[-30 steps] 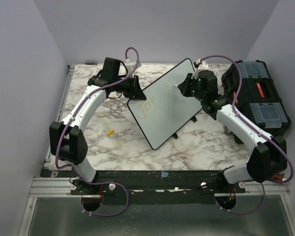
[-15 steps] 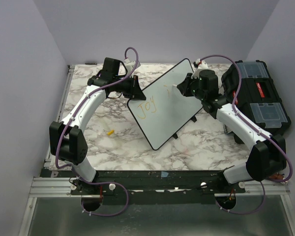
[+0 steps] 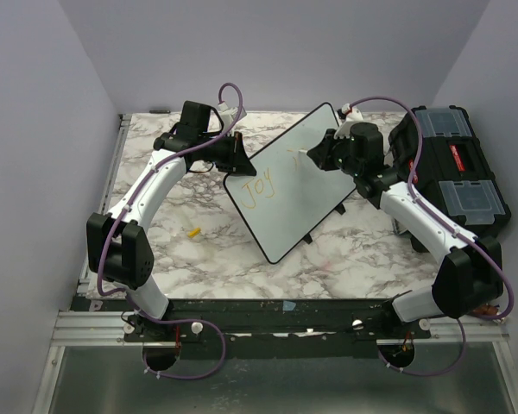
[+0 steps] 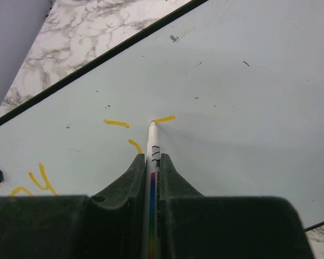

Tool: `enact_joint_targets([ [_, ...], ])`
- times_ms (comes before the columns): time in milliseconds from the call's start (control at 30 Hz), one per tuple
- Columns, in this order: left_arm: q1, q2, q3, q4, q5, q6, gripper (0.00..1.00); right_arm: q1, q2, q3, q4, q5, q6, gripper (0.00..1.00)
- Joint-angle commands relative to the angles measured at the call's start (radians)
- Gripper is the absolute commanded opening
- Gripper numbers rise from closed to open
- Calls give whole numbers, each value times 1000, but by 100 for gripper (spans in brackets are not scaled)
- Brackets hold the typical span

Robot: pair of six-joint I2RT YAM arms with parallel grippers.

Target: Write a sentence on the whiteboard

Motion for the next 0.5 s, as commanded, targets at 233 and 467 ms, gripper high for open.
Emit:
enact_joint_targets([
  [233, -1, -30, 39, 54, -8, 52, 0, 5, -22, -69, -19, -47, -8, 1],
  [467, -1, -29, 38, 52, -8, 53, 0, 4, -30, -87, -29, -13, -12, 1],
])
